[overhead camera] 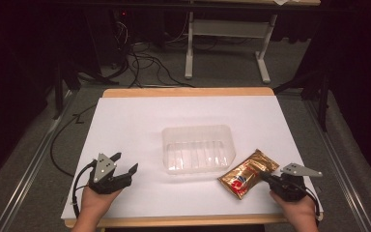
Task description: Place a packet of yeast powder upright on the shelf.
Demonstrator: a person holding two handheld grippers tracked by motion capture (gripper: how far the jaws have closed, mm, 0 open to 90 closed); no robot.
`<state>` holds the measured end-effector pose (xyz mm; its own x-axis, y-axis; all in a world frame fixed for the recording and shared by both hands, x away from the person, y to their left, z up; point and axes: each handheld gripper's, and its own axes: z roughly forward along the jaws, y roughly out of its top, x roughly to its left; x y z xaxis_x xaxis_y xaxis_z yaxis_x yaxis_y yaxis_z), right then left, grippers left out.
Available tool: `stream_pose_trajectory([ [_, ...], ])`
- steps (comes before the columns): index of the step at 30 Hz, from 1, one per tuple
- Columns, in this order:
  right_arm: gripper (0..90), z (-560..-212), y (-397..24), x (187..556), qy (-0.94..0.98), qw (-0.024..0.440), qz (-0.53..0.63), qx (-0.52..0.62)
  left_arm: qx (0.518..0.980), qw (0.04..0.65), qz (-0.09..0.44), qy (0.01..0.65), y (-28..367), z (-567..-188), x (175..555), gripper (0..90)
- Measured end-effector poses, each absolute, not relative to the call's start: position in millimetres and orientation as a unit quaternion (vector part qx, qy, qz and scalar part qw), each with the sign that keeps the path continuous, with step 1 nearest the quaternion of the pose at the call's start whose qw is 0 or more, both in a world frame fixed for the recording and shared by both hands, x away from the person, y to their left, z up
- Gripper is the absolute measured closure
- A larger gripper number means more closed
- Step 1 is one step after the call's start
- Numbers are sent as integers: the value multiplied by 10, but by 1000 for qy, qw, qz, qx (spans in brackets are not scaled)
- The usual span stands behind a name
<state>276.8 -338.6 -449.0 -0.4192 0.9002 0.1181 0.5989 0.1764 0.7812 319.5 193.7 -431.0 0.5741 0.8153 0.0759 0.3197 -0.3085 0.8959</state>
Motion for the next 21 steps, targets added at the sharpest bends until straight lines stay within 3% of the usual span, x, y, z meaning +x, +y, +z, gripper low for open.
stream_pose_trajectory([
  [5,900,-4480,-3549,2859,720,195,413,522,762,448,267,384,2001,-4319,3151,312],
  [12,812,-4476,-3658,2961,698,198,431,537,751,450,280,395,2078,-4297,3039,319],
  [21,591,-4447,-3733,3077,672,199,458,547,758,440,273,396,2128,-4340,3007,329],
])
